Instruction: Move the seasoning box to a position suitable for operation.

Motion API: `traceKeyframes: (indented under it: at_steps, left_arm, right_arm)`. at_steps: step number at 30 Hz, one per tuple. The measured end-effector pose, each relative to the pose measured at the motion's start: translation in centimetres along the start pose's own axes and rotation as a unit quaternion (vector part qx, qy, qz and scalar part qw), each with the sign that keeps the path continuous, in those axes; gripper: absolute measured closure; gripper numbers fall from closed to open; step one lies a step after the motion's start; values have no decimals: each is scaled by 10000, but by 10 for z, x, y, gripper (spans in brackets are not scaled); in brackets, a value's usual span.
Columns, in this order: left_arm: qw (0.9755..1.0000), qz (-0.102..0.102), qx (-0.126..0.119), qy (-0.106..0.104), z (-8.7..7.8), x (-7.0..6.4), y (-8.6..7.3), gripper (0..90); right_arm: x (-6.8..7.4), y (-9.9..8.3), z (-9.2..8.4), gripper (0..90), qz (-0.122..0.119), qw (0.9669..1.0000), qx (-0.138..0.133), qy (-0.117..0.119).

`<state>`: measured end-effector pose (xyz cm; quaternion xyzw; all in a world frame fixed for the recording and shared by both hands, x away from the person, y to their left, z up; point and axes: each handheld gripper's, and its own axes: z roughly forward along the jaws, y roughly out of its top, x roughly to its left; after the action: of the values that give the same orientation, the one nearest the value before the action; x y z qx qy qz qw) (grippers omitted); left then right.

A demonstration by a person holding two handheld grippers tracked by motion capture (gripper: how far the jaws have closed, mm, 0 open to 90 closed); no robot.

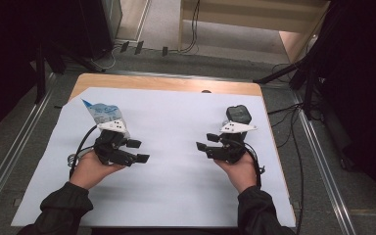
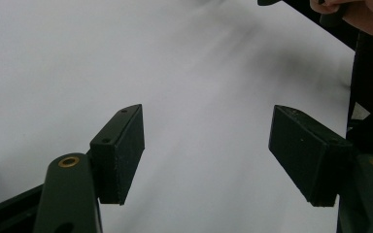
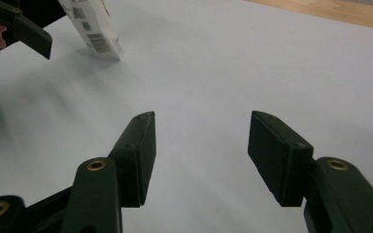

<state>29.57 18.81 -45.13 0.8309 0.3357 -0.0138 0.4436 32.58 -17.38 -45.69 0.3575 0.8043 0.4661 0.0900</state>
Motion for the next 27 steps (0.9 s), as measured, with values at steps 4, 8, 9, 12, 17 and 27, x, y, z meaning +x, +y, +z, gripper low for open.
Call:
traceKeyframes:
  at_steps: [4,8,9,12,17,27]
  left_arm:
    - [10000,8,15,43,-1,-2,0,300]
    - [9999,25,76,113,-2,-5,-1,300]
    - [9999,58,74,118,-3,-7,0,300]
    - [9999,53,47,116,-3,-8,-1,300]
    - [9999,57,36,78,-4,-9,-2,299]
    - [10000,45,2,7,-5,-11,-2,297]
  right_arm:
    - [-2,3,-2,449,-8,10000,15,-38]
    - [-7,7,-3,445,-6,10000,-33,-76]
    - [-10,9,-3,436,-10,9999,-38,-98]
    - [-13,10,-2,428,33,9999,-84,-126]
    - [-20,12,0,426,51,9998,46,-194]
    - [-32,20,2,430,194,9991,-18,-379]
